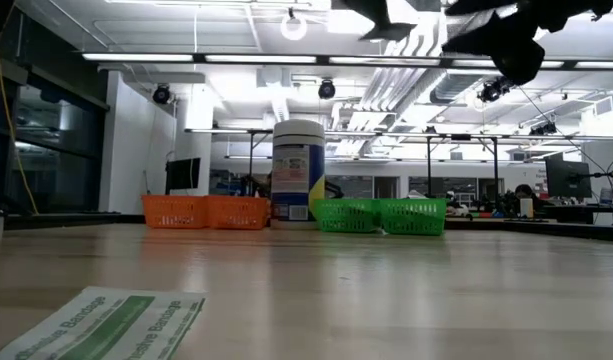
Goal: Pick & Place First Aid Supplies
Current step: Put the black towelette pack into the left green bin
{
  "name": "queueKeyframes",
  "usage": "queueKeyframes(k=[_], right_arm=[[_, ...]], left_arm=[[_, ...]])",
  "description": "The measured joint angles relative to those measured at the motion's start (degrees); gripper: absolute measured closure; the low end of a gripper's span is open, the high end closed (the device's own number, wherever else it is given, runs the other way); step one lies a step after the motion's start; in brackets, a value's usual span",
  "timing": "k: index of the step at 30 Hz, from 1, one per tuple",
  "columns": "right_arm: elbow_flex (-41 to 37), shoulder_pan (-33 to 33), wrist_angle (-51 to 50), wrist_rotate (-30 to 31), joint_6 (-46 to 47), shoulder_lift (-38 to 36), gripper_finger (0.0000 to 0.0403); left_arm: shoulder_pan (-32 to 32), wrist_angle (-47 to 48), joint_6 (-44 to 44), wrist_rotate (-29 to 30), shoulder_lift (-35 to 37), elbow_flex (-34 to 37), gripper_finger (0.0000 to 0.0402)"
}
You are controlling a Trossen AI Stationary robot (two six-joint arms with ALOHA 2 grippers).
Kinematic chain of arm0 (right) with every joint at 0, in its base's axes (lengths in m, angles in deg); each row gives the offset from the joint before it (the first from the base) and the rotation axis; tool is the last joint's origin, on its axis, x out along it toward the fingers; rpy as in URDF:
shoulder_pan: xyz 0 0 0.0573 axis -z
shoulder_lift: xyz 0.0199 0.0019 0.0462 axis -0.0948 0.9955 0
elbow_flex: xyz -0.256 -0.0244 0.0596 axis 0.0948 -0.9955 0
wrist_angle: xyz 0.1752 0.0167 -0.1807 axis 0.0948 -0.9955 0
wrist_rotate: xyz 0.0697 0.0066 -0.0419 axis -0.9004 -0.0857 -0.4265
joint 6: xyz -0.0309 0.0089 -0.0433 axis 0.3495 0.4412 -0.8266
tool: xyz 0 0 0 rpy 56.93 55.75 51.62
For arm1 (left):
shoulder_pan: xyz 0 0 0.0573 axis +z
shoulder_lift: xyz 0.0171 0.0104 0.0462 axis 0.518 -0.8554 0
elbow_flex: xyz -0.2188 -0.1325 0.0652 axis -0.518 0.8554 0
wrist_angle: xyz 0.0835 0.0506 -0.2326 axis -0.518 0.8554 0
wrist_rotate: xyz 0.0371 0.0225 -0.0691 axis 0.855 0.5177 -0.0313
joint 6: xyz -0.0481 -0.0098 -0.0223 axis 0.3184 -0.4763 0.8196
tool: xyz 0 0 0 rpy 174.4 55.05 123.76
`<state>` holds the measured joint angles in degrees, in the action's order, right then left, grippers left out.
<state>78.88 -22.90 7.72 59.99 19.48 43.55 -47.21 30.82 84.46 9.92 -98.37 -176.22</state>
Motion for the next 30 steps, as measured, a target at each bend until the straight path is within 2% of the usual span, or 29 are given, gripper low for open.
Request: queueKeyframes(k=[4,6,8,13,18,30], right_arm=[[-7.1,-1.8,20.6,4.8,-8.0,-0.3,0.0208],[-8.8,-1.1,25.8,5.8,-9.7,-0.3,0.0208],[-9.7,0.0,27.2,5.9,-10.0,-0.4,0.0208],[-9.9,2.5,30.9,-0.3,-10.7,-0.4,0.0208],[-9.9,5.0,30.8,-1.0,-10.4,-0.3,0.0208],[-9.9,12.1,32.8,-9.5,-10.2,-0.3,0.0208]], left_arm=[[-0.1,-2.9,-2.8,2.6,0.0,-1.6,0.0401],[-0.1,-5.3,-4.6,3.6,0.0,-1.6,0.0401],[0.0,-7.8,-6.2,4.5,0.0,-1.6,0.0401],[1.1,-8.5,-7.1,4.9,0.0,-1.6,0.0401],[1.8,-10.0,-8.0,4.5,0.0,-1.6,0.0401],[2.2,-11.5,-9.0,3.7,0.0,-1.6,0.0401]])
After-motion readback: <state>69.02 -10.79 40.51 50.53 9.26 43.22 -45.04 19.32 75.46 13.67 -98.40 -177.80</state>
